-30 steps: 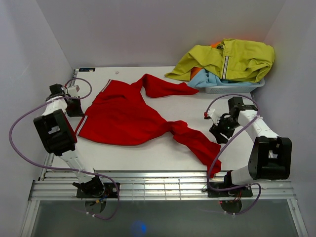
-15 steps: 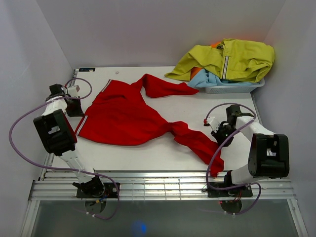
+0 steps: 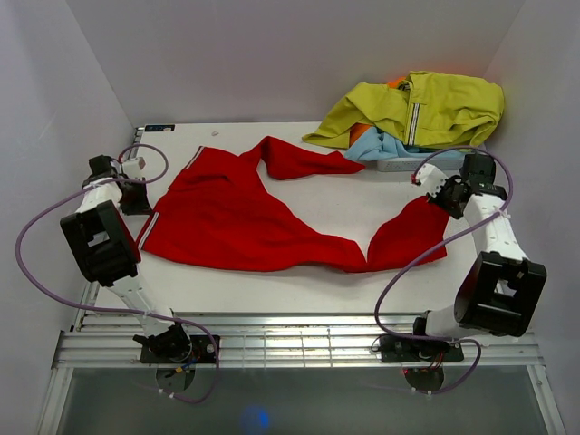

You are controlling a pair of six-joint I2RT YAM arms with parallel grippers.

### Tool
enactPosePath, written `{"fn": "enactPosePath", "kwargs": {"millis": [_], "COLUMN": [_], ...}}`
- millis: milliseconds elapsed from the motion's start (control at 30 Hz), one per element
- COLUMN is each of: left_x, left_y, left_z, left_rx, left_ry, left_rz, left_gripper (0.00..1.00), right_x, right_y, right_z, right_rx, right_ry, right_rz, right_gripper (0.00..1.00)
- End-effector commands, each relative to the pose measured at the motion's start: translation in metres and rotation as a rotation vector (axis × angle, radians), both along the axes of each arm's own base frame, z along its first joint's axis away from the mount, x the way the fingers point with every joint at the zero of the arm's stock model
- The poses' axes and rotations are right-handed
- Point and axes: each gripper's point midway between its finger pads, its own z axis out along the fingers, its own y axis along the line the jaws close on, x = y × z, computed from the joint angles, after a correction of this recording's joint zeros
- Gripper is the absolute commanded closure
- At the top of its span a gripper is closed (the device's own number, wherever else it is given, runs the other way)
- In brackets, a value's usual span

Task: Fold and stack the trousers
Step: Flatten the trousers out

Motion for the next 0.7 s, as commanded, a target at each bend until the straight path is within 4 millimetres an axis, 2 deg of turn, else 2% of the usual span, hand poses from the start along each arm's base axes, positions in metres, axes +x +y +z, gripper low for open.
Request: {"fn": "enactPosePath", "kwargs": {"millis": [0, 67, 100, 233, 267, 300, 333, 400, 467, 500, 533, 567, 600, 633, 667], "left_x": [0.005, 0.006, 0.007, 0.009, 0.009, 0.009, 0.011, 0.01, 0.011, 0.01, 0.008, 0.008, 0.007, 0.006, 0.005], "left_y": [0.014, 0.016, 0.018, 0.023, 0.024, 0.028, 0.031, 0.038, 0.044, 0.048, 0.049, 0.049, 0.048, 0.048, 0.047], "left_z": [0.015, 0.014, 0.014, 0.014, 0.013, 0.011, 0.013, 0.013, 0.013, 0.013, 0.01, 0.01, 0.008, 0.007, 0.008], "left_rx": [0.044, 0.046, 0.046, 0.02, 0.012, 0.001, 0.001, -0.008, -0.017, -0.02, -0.029, -0.03, -0.031, -0.033, -0.033], "left_ry": [-0.044, -0.042, -0.044, -0.041, -0.039, -0.033, -0.035, -0.033, -0.028, -0.024, -0.013, -0.011, -0.004, 0.0, -0.003], "left_rz": [0.007, 0.018, 0.022, 0.05, 0.057, 0.07, 0.077, 0.097, 0.109, 0.118, 0.117, 0.112, 0.107, 0.102, 0.098], "left_gripper": [1.0, 1.0, 1.0, 1.0, 1.0, 1.0, 1.0, 1.0, 1.0, 1.0, 1.0, 1.0, 1.0, 1.0, 1.0], "right_x": [0.029, 0.04, 0.041, 0.047, 0.049, 0.053, 0.051, 0.046, 0.038, 0.031, 0.02, 0.01, 0.001, -0.012, -0.021], "right_y": [0.006, 0.008, 0.009, 0.008, 0.003, 0.0, -0.013, -0.016, -0.031, -0.031, -0.038, -0.027, -0.024, -0.024, -0.017], "right_z": [0.059, 0.079, 0.098, 0.133, 0.14, 0.157, 0.164, 0.183, 0.18, 0.18, 0.158, 0.153, 0.14, 0.103, 0.09], "right_rx": [-0.03, -0.038, -0.052, -0.124, -0.128, -0.117, -0.109, -0.073, -0.098, -0.11, -0.126, -0.122, -0.139, -0.195, -0.213], "right_ry": [-0.239, -0.365, -0.438, -0.621, -0.656, -0.707, -0.726, -0.802, -0.844, -0.848, -0.802, -0.799, -0.774, -0.721, -0.72], "right_rz": [0.087, 0.126, 0.144, 0.205, 0.198, 0.18, 0.145, 0.167, 0.171, 0.191, 0.2, 0.271, 0.31, 0.367, 0.42], "right_gripper": [0.92, 0.92, 0.92, 0.92, 0.92, 0.92, 0.92, 0.92, 0.92, 0.92, 0.92, 0.92, 0.92, 0.92, 0.92]}}
